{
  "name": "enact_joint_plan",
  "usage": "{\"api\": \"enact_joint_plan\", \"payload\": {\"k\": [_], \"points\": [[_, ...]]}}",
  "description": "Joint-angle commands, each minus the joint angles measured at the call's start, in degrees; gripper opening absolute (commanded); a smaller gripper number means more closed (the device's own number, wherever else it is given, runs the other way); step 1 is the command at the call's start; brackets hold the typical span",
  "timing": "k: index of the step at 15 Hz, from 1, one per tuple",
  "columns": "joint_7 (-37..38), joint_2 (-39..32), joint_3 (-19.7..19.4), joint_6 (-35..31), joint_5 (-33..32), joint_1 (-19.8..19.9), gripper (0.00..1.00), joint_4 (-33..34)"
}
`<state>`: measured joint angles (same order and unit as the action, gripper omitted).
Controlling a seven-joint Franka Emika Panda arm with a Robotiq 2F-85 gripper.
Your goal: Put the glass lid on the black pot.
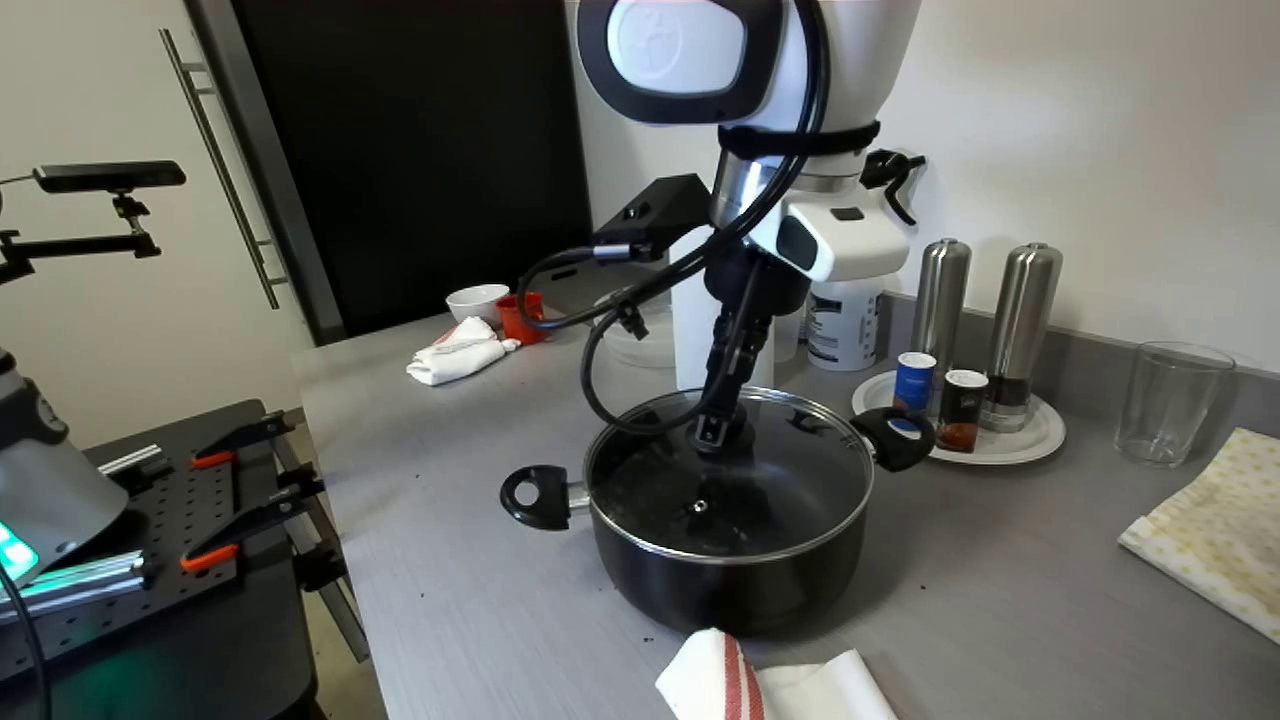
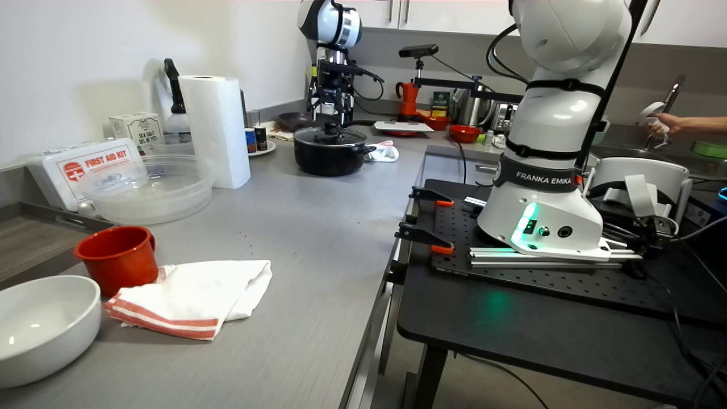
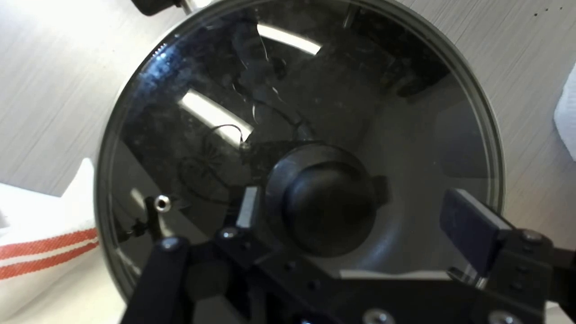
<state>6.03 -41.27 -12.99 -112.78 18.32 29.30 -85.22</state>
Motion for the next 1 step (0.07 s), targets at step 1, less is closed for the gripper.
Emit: {"api": "enact_joint_plan", "payload": {"k": [1], "points": [[0.0, -0.2, -0.1, 0.2, 0.1, 0.0, 1.0, 0.4]]}}
